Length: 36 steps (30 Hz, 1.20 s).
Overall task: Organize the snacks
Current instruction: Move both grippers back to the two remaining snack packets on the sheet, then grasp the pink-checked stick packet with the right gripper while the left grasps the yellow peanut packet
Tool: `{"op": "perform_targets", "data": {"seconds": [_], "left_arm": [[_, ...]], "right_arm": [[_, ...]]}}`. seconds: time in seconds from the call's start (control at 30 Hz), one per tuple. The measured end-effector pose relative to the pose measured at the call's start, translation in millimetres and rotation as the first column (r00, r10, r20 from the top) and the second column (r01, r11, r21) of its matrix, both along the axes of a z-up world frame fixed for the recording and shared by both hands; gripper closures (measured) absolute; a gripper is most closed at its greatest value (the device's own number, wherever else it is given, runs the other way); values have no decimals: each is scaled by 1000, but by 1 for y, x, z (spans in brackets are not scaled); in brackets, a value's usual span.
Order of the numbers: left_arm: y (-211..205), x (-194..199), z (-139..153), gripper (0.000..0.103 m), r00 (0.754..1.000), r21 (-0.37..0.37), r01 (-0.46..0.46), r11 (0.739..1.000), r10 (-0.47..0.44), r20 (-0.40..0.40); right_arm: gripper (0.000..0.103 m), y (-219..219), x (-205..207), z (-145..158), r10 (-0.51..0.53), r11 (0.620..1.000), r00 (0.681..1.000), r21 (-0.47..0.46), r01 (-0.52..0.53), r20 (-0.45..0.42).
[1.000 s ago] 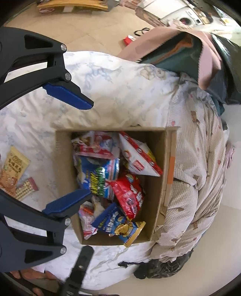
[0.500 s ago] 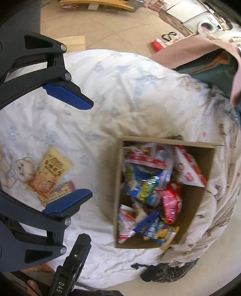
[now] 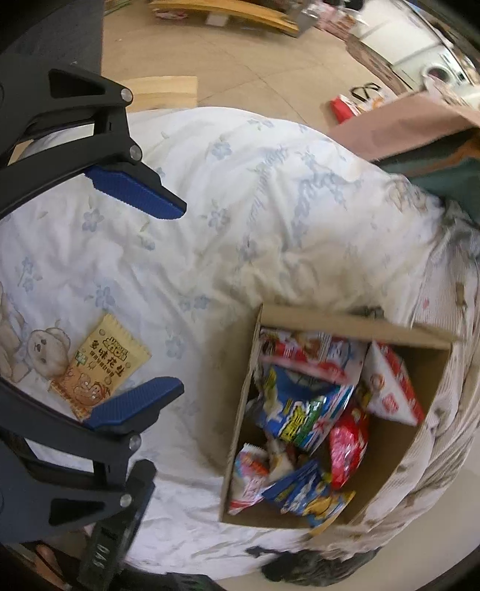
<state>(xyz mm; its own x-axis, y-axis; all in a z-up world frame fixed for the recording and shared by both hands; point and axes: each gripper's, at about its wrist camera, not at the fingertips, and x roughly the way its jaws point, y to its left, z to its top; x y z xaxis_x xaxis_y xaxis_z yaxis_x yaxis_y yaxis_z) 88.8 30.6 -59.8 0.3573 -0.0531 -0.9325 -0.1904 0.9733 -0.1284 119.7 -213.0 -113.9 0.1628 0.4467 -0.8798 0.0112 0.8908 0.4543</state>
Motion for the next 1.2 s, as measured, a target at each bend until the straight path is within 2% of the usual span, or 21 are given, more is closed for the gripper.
{"op": "perform_targets", "data": {"seconds": [0.13, 0.2, 0.23, 0.3, 0.33, 0.43, 0.5, 0.53, 0.57, 0.63, 0.77, 0.9, 0.97, 1.07, 1.2], "left_arm": [[2, -1, 0, 18, 1000, 28, -1, 1000, 1, 6], [5, 0, -3, 18, 1000, 10, -8, 1000, 8, -8], [6, 0, -5, 18, 1000, -5, -16, 1000, 16, -18], [6, 0, -8, 18, 999, -15, -18, 1000, 18, -29], [5, 0, -9, 18, 999, -13, -16, 1000, 15, -33], [1, 0, -14, 18, 999, -11, -4, 1000, 3, -52], [1, 0, -19, 18, 997, -20, -9, 1000, 7, -75], [1, -1, -21, 18, 997, -26, -12, 1000, 10, -82], [1, -1, -23, 18, 996, -29, -14, 999, 12, -88], [-1, -2, -26, 18, 995, -20, -9, 1000, 7, -97], [-5, -5, -37, 18, 991, -26, -23, 999, 19, -130], [-15, -9, -54, 18, 979, -47, -60, 997, 50, -199], [-23, -14, -63, 18, 966, -82, -96, 992, 74, -246], [-42, -18, -76, 18, 956, -82, -119, 990, 91, -280], [-71, -19, -87, 18, 950, -85, -97, 992, 67, -304]], "right_arm": [[21, 20, 1, -16, 76, 996, 996, -45, -78, -39], [32, 29, 0, -25, 111, 989, 992, -90, -117, -62], [43, 34, 0, -30, 129, 985, 989, -107, -137, -74], [53, 43, -1, -39, 162, 974, 982, -145, -175, -98], [57, 47, -2, -44, 185, 964, 977, -174, -202, -110], [57, 60, -9, -56, 242, 940, 957, -204, -272, -160], [58, 72, -17, -60, 301, 907, 939, -253, -335, -165], [61, 76, -21, -59, 323, 891, 934, -283, -355, -153], [71, 78, -23, -59, 333, 883, 931, -297, -363, -147], [75, 77, -26, -56, 333, 890, 932, -279, -361, -145], [75, 65, -25, -46, 310, 915, 943, -231, -330, -121], [75, 36, -19, -25, 217, 956, 974, -187, -225, -65], [75, 19, -16, -11, 159, 974, 987, -162, -161, -27], [75, -10, -9, 6, 69, 990, 997, -123, -66, 18], [75, -27, -9, 14, 30, 995, 999, -96, -27, 32]]}}
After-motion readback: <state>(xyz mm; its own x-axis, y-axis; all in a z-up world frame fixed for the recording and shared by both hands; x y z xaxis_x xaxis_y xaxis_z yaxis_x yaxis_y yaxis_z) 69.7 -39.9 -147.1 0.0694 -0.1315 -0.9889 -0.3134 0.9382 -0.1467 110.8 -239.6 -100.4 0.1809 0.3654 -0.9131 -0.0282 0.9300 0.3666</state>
